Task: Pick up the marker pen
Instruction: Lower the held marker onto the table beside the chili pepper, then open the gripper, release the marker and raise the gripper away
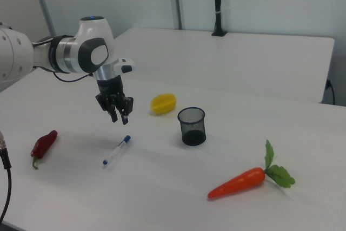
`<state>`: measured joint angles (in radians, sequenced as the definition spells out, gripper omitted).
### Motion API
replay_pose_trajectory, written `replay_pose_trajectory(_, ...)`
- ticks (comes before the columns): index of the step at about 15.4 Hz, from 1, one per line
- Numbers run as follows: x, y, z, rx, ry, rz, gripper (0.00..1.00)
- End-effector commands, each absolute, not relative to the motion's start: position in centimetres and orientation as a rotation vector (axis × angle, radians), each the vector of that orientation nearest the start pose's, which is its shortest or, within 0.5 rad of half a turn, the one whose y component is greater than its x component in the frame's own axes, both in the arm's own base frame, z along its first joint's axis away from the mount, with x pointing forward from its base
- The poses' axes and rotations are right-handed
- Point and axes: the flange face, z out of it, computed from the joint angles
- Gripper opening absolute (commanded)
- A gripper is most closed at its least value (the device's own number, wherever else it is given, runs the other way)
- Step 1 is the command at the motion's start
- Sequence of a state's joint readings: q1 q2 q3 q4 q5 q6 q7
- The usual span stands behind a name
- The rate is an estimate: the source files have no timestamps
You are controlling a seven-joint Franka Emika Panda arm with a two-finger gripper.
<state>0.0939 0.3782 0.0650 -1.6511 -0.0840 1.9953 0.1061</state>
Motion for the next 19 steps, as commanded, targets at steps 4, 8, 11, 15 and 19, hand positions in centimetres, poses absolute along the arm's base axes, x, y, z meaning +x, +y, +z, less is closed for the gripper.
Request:
replay_pose_trajectory(4, 64.7, 9.3, 41.3, -3.203, -0.12, 0.012, 1.0)
replay_pose_trajectory(8, 62.5, 8.8, 47.1, -3.218, -0.121, 0.005, 1.0)
replay_pose_trajectory(11, 60.3, 7.5, 52.2, -3.225, -0.088, -0.017, 1.0)
replay_pose_trajectory(15, 57.3, 4.4, 57.4, -3.232, -0.055, -0.01, 1.0)
replay_pose_trajectory(19, 56.1, 2.8, 59.2, -3.224, -0.093, -0.008, 1.0)
